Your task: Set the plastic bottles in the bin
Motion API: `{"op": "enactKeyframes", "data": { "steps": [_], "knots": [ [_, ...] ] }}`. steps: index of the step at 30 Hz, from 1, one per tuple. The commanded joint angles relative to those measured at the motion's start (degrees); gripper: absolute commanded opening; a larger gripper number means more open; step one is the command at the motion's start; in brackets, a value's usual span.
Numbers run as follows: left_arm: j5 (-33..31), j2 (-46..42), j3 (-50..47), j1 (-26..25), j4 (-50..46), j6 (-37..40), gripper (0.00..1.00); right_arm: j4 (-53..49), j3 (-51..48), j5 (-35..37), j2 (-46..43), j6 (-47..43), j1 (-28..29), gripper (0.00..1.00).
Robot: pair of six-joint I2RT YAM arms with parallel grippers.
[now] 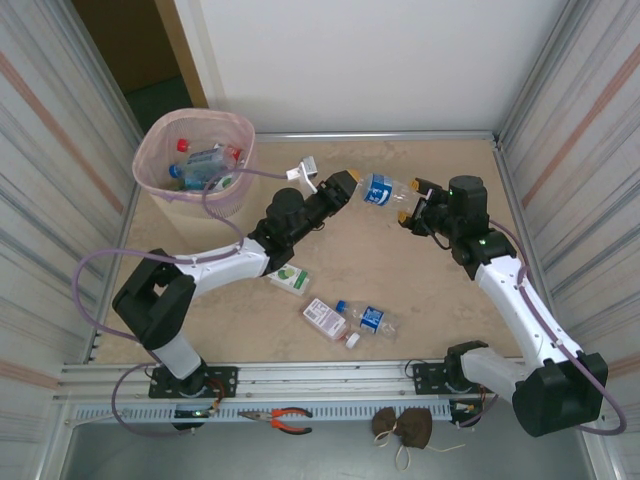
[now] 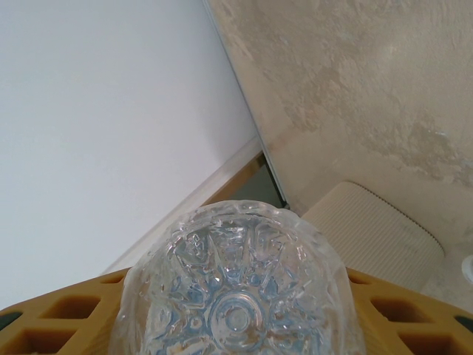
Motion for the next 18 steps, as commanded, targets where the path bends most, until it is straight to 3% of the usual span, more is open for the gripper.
{"op": "enactKeyframes", "data": {
  "steps": [1,7,12,18],
  "knots": [
    [-0.23,0.52,1.4,-0.4,1.11,-0.33,0.39,0.63,1.32,0.22,-1.58,6.11,-0.12,0.44],
    [0.24,1.02,1.95,-0.47,1.72,-0.41,0.37,0.63,1.38,0.18,-1.38,6.02,0.07,0.44],
    [-0.68,0.46,1.46,-0.42,2.05,0.49,0.22,-0.18,1.29,0.26,-1.53,5.3,0.15,0.45],
    [-1.08,-2.79,0.6,0.85,-0.92,4.02,0.14,-2.92,1.74,1.01,-2.45,1.98,-0.51,0.71]
  ]
}}
